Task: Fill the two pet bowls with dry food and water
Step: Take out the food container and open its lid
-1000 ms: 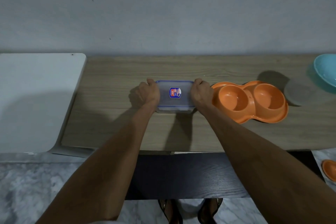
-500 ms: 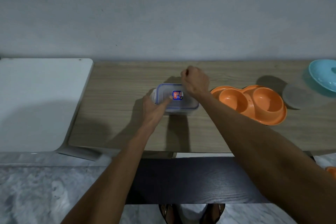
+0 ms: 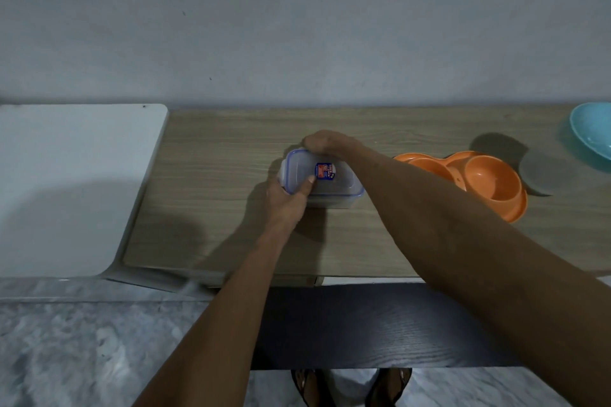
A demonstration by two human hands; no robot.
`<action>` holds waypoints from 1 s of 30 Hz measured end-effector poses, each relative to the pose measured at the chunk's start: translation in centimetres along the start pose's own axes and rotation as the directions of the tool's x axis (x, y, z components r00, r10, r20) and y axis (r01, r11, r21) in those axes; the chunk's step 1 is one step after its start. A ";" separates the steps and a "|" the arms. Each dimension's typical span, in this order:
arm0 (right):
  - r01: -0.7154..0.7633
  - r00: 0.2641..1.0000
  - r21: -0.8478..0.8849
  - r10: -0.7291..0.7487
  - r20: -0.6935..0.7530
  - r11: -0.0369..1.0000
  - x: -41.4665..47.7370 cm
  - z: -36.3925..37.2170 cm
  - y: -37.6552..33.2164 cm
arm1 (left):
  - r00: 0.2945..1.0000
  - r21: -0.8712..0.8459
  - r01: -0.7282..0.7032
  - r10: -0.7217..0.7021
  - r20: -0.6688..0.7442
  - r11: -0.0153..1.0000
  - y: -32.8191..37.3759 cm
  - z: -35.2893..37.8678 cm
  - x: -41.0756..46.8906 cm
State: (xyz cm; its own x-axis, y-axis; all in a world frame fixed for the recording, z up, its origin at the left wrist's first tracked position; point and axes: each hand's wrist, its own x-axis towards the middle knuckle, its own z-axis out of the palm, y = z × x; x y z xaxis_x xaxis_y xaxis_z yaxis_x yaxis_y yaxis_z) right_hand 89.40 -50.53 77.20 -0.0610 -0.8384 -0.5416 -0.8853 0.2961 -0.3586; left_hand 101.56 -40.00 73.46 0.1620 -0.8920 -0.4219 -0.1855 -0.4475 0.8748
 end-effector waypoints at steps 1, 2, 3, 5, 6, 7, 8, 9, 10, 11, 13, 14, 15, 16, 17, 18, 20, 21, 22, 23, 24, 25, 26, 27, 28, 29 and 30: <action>-0.014 0.998 -0.021 0.013 -0.063 1.000 0.2 0.0 0.3 | 1.000 -0.005 0.003 -0.003 0.001 1.000 0.0 0.0 0.0; -0.024 0.993 -0.023 0.022 -0.119 0.999 0.2 0.0 0.5 | 1.000 -0.009 0.004 -0.004 -0.002 1.000 0.1 0.0 0.0; -0.017 0.989 -0.036 0.012 -0.146 0.999 0.3 0.1 0.8 | 1.000 -0.010 0.003 -0.003 0.000 1.000 0.0 0.0 0.0; 0.010 0.989 -0.003 -0.011 -0.145 1.000 0.3 0.3 1.3 | 1.000 -0.012 -0.005 0.005 0.016 1.000 -0.1 0.0 0.0; 0.029 0.986 0.033 -0.023 -0.163 0.999 -0.1 0.3 1.6 | 1.000 -0.019 -0.014 0.014 0.020 1.000 -0.1 -0.1 0.0; 0.050 0.976 0.075 -0.033 -0.214 0.996 -0.5 0.4 2.2 | 1.000 -0.026 -0.021 0.022 0.021 0.999 0.0 -0.2 -0.1; 0.065 0.957 0.134 -0.024 -0.288 0.989 -1.3 0.4 2.9 | 0.999 -0.030 -0.029 0.030 0.017 0.999 0.1 -0.2 -0.1; 0.078 0.931 0.212 0.005 -0.365 0.974 -2.0 0.7 3.8 | 0.999 -0.033 -0.032 0.032 0.007 0.999 0.2 -0.2 -0.2; 0.085 0.906 0.303 0.053 -0.420 0.949 -3.1 1.1 4.8 | 0.999 -0.041 -0.032 0.033 0.000 0.999 0.2 -0.2 -0.4; 0.094 0.891 0.382 0.093 -0.445 0.920 -4.2 1.7 5.8 | 1.000 -0.054 -0.029 0.029 0.000 0.998 0.3 -0.2 -0.5; 0.093 0.902 0.452 0.118 -0.416 0.887 -6.3 3.2 7.5 | 1.000 -0.074 -0.023 0.022 -0.020 0.997 0.5 -0.1 -0.9; 0.085 0.909 0.463 0.122 -0.399 0.882 -6.9 3.9 8.1 | 0.999 -0.090 -0.024 0.021 -0.032 0.996 0.6 -0.1 -1.2; 0.085 0.910 0.475 0.126 -0.396 0.876 -7.2 4.5 8.5 | 0.999 -0.107 -0.023 0.018 -0.046 0.994 0.5 0.1 -1.3; 0.093 0.906 0.489 0.130 -0.403 0.867 -7.4 4.8 8.6 | 0.998 -0.127 -0.001 -0.007 -0.069 0.992 0.5 0.4 -1.6; 0.098 0.902 0.502 0.137 -0.410 0.859 -7.4 4.9 8.5 | 0.994 -0.161 0.042 -0.057 -0.093 0.986 0.6 0.7 -2.0; 0.092 0.900 0.501 0.144 -0.412 0.861 -7.4 4.8 8.3 | 0.986 -0.224 0.108 -0.134 -0.104 0.969 0.6 1.1 -2.3; 0.085 0.896 0.480 0.144 -0.420 0.873 -7.5 4.7 8.1 | 0.947 -0.421 0.291 -0.322 -0.003 0.859 0.4 2.1 -3.1; 0.085 0.896 0.477 0.142 -0.420 0.875 -7.5 4.7 8.1 | 0.927 -0.493 0.361 -0.365 0.093 0.792 0.5 2.6 -3.6; 0.088 0.897 0.478 0.140 -0.420 0.874 -7.6 4.8 8.1 | 0.911 -0.530 0.405 -0.379 0.164 0.745 0.5 3.1 -3.9; 0.087 0.896 0.481 0.143 -0.421 0.872 -7.6 4.9 8.1 | 0.900 -0.554 0.431 -0.382 0.210 0.712 0.7 3.5 -4.3; 0.087 0.895 0.483 0.145 -0.423 0.871 -7.7 5.0 8.1 | 0.896 -0.573 0.440 -0.383 0.225 0.692 0.8 3.9 -4.4; 0.083 0.895 0.489 0.151 -0.420 0.868 -7.7 5.0 8.1 | 0.895 -0.600 0.440 -0.385 0.226 0.669 1.1 4.1 -4.6; 0.079 0.896 0.493 0.156 -0.417 0.866 -7.7 5.1 8.0 | 0.897 -0.601 0.435 -0.384 0.221 0.670 1.3 4.1 -4.6; 0.075 0.896 0.493 0.159 -0.415 0.867 -7.7 5.0 7.9 | 0.898 -0.609 0.434 -0.378 0.227 0.664 1.5 4.2 -4.8; 0.072 0.895 0.488 0.160 -0.417 0.870 -7.8 5.0 7.8 | 0.899 -0.605 0.430 -0.376 0.224 0.670 1.5 4.1 -4.8; 0.070 0.894 0.486 0.162 -0.418 0.871 -7.8 4.9 7.8 | 0.903 -0.608 0.420 -0.372 0.213 0.673 1.4 4.1 -4.7; 0.068 0.893 0.488 0.165 -0.418 0.870 -7.8 4.8 7.7 | 0.911 -0.606 0.402 -0.366 0.190 0.687 1.3 4.1 -4.6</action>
State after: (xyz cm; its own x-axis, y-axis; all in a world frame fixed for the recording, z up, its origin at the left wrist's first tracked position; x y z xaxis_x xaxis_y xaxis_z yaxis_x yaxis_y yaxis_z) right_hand 85.23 -39.47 75.05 -0.3931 -0.8916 -0.2247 -0.5494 0.4237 -0.7202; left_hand 96.56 -36.74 75.57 0.0317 -0.6610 -0.7497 0.5246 -0.6275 0.5754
